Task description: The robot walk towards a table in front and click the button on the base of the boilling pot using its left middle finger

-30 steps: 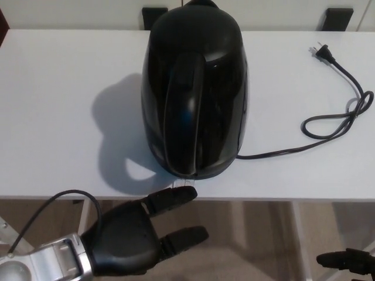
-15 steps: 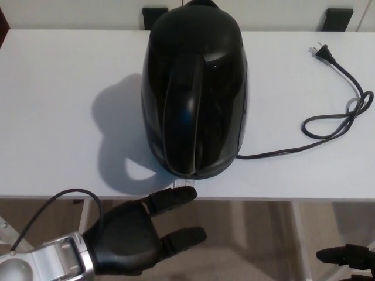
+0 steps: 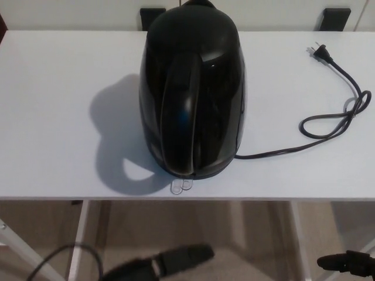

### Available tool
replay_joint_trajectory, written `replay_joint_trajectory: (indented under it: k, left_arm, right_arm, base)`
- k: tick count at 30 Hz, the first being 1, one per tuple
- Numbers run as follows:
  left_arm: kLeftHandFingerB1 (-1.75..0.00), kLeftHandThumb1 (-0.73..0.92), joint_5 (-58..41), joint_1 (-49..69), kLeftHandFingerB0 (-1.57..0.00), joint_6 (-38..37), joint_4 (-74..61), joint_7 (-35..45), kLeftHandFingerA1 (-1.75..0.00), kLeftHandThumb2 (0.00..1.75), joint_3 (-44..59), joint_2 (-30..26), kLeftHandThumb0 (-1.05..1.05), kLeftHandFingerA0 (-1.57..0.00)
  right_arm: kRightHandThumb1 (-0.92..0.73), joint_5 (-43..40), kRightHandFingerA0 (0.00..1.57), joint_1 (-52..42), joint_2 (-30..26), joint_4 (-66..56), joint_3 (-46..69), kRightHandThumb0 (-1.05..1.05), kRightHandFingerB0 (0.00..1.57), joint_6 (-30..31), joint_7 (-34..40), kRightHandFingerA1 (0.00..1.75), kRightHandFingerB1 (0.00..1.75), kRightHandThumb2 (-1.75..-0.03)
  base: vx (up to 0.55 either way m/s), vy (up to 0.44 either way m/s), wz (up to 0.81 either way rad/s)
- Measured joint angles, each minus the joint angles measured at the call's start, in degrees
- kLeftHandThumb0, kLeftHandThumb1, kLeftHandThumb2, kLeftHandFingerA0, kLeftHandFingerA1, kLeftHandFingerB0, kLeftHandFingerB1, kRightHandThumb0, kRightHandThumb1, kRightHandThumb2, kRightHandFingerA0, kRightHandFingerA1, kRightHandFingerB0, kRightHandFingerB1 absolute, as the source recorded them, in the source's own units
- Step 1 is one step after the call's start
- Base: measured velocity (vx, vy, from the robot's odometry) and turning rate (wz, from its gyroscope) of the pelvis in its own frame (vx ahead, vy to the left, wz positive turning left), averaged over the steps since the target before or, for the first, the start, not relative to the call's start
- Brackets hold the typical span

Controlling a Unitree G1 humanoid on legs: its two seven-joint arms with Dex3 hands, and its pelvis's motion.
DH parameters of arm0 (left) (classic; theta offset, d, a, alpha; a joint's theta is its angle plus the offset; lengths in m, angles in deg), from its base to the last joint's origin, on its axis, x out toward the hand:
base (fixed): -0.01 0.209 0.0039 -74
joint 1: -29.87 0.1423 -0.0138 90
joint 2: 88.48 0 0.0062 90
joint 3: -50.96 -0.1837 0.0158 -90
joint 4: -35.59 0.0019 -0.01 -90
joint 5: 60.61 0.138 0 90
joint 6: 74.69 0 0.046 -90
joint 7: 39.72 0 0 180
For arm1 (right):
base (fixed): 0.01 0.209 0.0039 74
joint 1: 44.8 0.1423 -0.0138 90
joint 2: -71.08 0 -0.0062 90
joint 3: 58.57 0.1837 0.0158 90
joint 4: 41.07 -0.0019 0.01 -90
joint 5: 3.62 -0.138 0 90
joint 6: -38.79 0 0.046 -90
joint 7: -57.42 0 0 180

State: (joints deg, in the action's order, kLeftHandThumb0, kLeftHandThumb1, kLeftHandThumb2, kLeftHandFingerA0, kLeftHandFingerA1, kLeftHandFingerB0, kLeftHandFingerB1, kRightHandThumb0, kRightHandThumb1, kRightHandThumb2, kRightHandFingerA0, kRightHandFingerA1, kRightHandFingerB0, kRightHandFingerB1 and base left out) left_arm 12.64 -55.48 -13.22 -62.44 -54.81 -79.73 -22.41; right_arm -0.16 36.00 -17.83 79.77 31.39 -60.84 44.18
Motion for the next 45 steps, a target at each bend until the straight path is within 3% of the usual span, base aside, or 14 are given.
replay_joint_trajectory:
  k: [3,4,5,6,7,8,9,10,11,12,16,24,45]
  left_arm:
    - [-0.22,0.65,0.3,2.43,-0.03,0.03,3.92,-1.81,-0.31,0.77,-0.2,-0.37,-0.5,-0.05]
    - [-0.2,0.72,0.07,3.04,-0.08,0.06,6.03,-2.15,-0.27,0.65,0.01,-0.33,-0.42,-0.1]
    - [-0.24,0.68,-0.29,3.46,-0.06,0.08,8.17,-2.21,-0.31,0.75,0.43,-0.31,-0.51,-0.08]
    - [-0.48,0.64,-0.82,3.8,0.0,0.08,10.59,-2.22,-0.49,1.1,1.04,-0.22,-0.28,0.0]
    - [-0.48,0.64,-1.25,3.87,0.0,0.09,12.06,-2.22,-0.49,1.1,1.44,-0.08,-0.28,0.0]
    - [-0.26,0.74,-2.21,3.91,-0.06,0.1,14.79,-2.21,-0.27,0.62,2.16,0.27,-0.47,-0.12]
    - [-0.48,0.55,-3.12,3.86,0.0,0.08,17.64,-2.18,-0.47,1.04,2.96,0.93,-0.31,0.0]
    - [-0.48,0.55,-3.78,3.75,0.0,0.08,19.44,-2.14,-0.47,1.04,3.47,1.47,-0.31,0.0]
    - [-0.27,0.65,-4.97,3.51,-0.13,0.04,22.63,-2.05,-0.3,0.61,4.46,2.47,-0.5,-0.23]
    - [-0.36,0.53,-5.4,3.39,-0.09,0.0,23.7,-2.03,-0.4,0.77,4.85,2.83,-0.58,-0.19]
    - [-0.38,0.46,-9.6,2.37,-0.14,-0.28,31.89,-1.25,-0.41,0.73,8.76,6.07,-0.57,-0.26]
    - [-0.38,0.46,-16.9,0.02,-0.15,-0.53,42.59,2.08,-0.42,0.74,17.64,10.95,-0.6,-0.29]
    - [-0.4,0.44,-35.77,-4.55,-0.17,-0.49,61.84,14.18,-0.44,0.74,38.49,17.23,-0.61,-0.32]
  right_arm:
    - [-0.48,0.22,0.82,0.04,-0.03,0.12,-0.04,-0.22,0.64,0.0,-0.01,0.55,0.5,-0.54]
    - [-0.48,0.33,0.83,0.09,-0.06,0.2,-0.09,-0.22,0.64,0.0,-0.04,0.55,0.5,-0.54]
    - [-0.48,0.41,0.83,0.12,-0.08,0.28,-0.11,-0.23,0.65,0.0,-0.08,0.55,0.5,-0.54]
    - [-0.48,0.48,0.83,0.14,-0.1,0.39,-0.12,-0.23,0.65,0.0,-0.12,0.55,0.5,-0.54]
    - [-0.48,0.52,0.83,0.14,-0.11,0.41,-0.12,-0.23,0.65,0.0,-0.15,0.55,0.5,-0.54]
    - [-0.48,0.57,0.83,0.13,-0.12,0.43,-0.14,-0.23,0.65,0.0,-0.19,0.55,0.5,-0.54]
    - [-0.47,0.61,0.83,0.12,-0.11,0.44,-0.15,-0.24,0.66,0.0,-0.22,0.55,0.5,-0.53]
    - [-0.47,0.62,0.83,0.11,-0.11,0.44,-0.16,-0.24,0.66,0.0,-0.22,0.55,0.5,-0.53]
    - [-0.48,0.66,0.82,0.1,-0.1,0.43,-0.2,-0.24,0.65,0.0,-0.22,0.55,0.49,-0.54]
    - [-0.47,0.66,0.82,0.09,-0.1,0.43,-0.22,-0.22,0.65,0.0,-0.22,0.55,0.5,-0.54]
    - [-0.47,0.69,0.81,0.09,0.03,0.43,-0.39,-0.21,0.65,0.0,-0.23,0.55,0.5,-0.53]
    - [-0.48,0.71,0.81,0.3,0.09,0.41,-0.73,-0.23,0.64,0.01,-0.23,0.54,0.5,-0.53]
    - [-0.47,0.92,0.79,1.37,0.09,1.37,-1.09,-0.23,0.64,0.31,-0.19,0.55,0.5,-0.53]
  base:
    - [0.0,0.0,0.0]
    - [0.0,0.0,0.0]
    - [0.0,0.0,0.0]
    - [0.0,0.0,0.0]
    - [0.0,0.0,0.0]
    - [0.0,0.0,0.0]
    - [0.0,0.0,0.0]
    - [0.0,0.0,0.0]
    - [0.0,0.0,0.0]
    - [0.0,0.0,0.0]
    - [0.0,0.0,0.0]
    - [0.0,0.0,0.0]
    - [0.0,0.0,0.0]
